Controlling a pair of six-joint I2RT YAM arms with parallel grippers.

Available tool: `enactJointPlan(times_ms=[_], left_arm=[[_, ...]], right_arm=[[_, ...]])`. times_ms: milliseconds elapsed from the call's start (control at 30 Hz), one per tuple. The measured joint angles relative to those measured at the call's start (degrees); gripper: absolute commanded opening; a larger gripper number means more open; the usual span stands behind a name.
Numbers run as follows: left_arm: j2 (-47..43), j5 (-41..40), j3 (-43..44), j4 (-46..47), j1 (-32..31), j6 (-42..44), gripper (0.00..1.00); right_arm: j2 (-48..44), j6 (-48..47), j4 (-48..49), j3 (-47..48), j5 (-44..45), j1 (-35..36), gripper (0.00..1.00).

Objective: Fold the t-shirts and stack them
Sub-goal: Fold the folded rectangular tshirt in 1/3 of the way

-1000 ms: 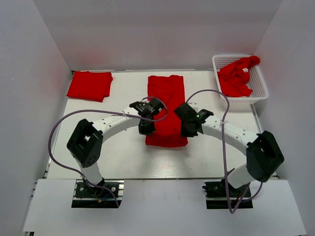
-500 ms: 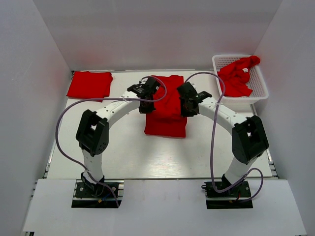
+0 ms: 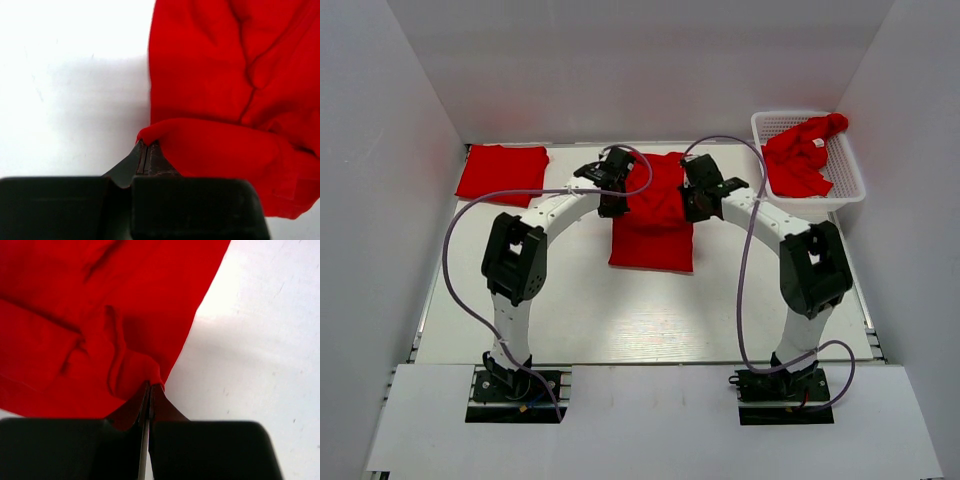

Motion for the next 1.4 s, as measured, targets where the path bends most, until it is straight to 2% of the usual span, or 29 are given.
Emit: enactJointPlan(times_ms=[267, 467, 767, 800, 833, 867, 900, 933, 967, 1000, 1033, 1233, 1400], left_arm=[[3.7, 1.7, 1.6, 6.1, 0.6, 4.1, 0.00], [8.6, 1.4, 6.8, 5.6, 1.2, 4.7, 0.00], [9.2, 1.3, 7.0, 6.1, 2.5, 4.1, 0.00], [9.2, 1.3, 7.0, 6.3, 2.6, 4.1, 0.02], [9.2, 1.3, 7.0, 6.3, 2.8, 4.0, 0.07], [9.2, 1.3, 7.0, 6.3, 2.9, 4.0, 0.30], [9.2, 1.2, 7.0, 6.3, 3.1, 4.0, 0.46], [9.2, 1.2, 7.0, 6.3, 3.2, 4.3, 0.61], [9.2, 1.0, 7.0, 6.3, 3.3, 4.3, 0.71], [9.2, 0.7, 7.0, 6.4, 3.5, 3.9, 0.92], [9.2, 0.4, 7.0, 6.4, 3.6, 4.0, 1.00], [7.9, -2.7, 6.6, 4.9, 4.3, 2.6, 1.00], [-0.2, -3.6, 1.4, 4.1, 4.5, 2.2, 1.00]], right_arm=[[5.1, -1.7, -0.5, 5.2, -0.3, -2.3, 0.00], [8.7, -2.2, -1.3, 8.8, -1.1, -3.7, 0.00], [11.5, -4.4, -0.8, 9.7, -3.9, -4.6, 0.00], [11.6, -4.5, -0.7, 10.0, -4.3, -4.7, 0.07], [11.7, -4.6, -0.5, 10.4, -4.6, -4.7, 0.09], [12.0, -4.7, -0.4, 10.8, -4.9, -4.8, 0.17], [12.3, -4.8, -0.2, 11.3, -5.1, -4.9, 0.25], [12.5, -4.7, -0.2, 11.6, -5.2, -4.9, 0.37], [12.7, -4.9, -0.2, 11.9, -5.4, -5.0, 0.57], [12.9, -4.9, -0.4, 12.2, -5.6, -5.1, 0.72], [13.0, -5.2, -0.7, 12.6, -5.7, -5.2, 0.90], [12.5, -5.8, -2.4, 14.7, -5.9, -5.3, 0.90], [5.8, -5.5, -3.5, 11.0, -7.1, -4.8, 0.90]])
